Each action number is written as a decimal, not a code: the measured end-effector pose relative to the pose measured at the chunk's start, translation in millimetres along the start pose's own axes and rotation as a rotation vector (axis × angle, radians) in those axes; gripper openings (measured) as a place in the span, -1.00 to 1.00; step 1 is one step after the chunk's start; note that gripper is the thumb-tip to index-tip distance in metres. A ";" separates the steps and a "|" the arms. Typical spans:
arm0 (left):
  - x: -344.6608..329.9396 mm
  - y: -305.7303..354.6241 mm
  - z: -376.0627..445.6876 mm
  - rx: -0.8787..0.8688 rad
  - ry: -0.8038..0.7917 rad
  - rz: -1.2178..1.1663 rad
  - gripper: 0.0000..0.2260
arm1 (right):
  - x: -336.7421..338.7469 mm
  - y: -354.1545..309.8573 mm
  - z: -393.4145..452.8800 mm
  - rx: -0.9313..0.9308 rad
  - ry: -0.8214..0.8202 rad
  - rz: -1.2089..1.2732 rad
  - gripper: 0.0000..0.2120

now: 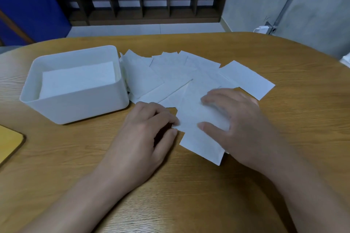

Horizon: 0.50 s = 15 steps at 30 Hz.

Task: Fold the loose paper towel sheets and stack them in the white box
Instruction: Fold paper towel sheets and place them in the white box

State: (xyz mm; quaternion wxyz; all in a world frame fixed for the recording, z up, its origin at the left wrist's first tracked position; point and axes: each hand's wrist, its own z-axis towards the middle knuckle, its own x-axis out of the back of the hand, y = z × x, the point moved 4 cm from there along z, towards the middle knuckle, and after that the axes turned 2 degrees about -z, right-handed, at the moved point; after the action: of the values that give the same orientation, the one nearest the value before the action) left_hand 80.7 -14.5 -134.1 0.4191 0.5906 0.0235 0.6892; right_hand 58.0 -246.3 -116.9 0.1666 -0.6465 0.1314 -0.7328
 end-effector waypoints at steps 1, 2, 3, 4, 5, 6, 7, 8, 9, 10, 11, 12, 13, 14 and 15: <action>1.5 3.7 -0.3 0.002 0.014 -0.010 -0.85 | 1.5 1.8 0.5 -0.020 0.002 0.005 -0.44; 2.5 8.1 -0.6 0.000 0.024 -0.016 -0.81 | 2.6 3.2 0.9 -0.049 -0.010 0.003 -0.36; 2.8 12.7 -1.3 -0.001 0.024 -0.015 -0.74 | 2.9 4.4 1.3 -0.082 -0.036 0.006 -0.29; 1.5 16.8 -2.0 0.000 0.013 -0.010 -0.66 | 2.0 5.4 1.8 -0.110 -0.066 0.021 -0.24; -1.6 20.6 -2.8 0.003 -0.003 0.000 -0.58 | 0.9 6.2 2.2 -0.128 -0.085 0.046 -0.21; -6.3 23.7 -3.5 0.011 -0.026 0.017 -0.51 | -0.4 7.1 2.6 -0.137 -0.091 0.077 -0.19; -11.4 26.3 -4.2 0.022 -0.051 0.038 -0.45 | -1.6 8.2 3.1 -0.144 -0.088 0.105 -0.19; -16.5 28.3 -4.5 0.032 -0.070 0.060 -0.41 | -3.0 9.6 3.9 -0.155 -0.089 0.126 -0.19; -20.7 30.0 -4.2 0.038 -0.081 0.081 -0.38 | -4.0 10.9 4.8 -0.166 -0.095 0.136 -0.20; -23.4 31.5 -3.1 0.045 -0.085 0.095 -0.36 | -5.2 12.0 5.6 -0.172 -0.103 0.137 -0.22; -25.0 32.7 -1.6 0.061 -0.089 0.098 -0.36 | -5.8 12.3 6.2 -0.170 -0.109 0.134 -0.26; -25.5 33.8 0.0 0.083 -0.092 0.089 -0.35 | -5.7 12.1 6.4 -0.163 -0.111 0.132 -0.30; -26.1 34.4 1.3 0.104 -0.101 0.073 -0.35 | -5.3 11.8 6.3 -0.155 -0.111 0.131 -0.33; -25.9 35.7 2.8 0.124 -0.118 0.056 -0.37 | -4.6 11.2 6.0 -0.144 -0.108 0.133 -0.36; -25.7 37.4 4.0 0.144 -0.141 0.038 -0.40 | -3.7 10.6 5.6 -0.135 -0.103 0.134 -0.37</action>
State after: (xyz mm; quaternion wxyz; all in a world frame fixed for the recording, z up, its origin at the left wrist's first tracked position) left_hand 62.2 -56.1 -133.6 0.3629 0.6665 0.0320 0.6504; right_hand 64.7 -254.3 -123.9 0.1780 -0.6826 0.2147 -0.6754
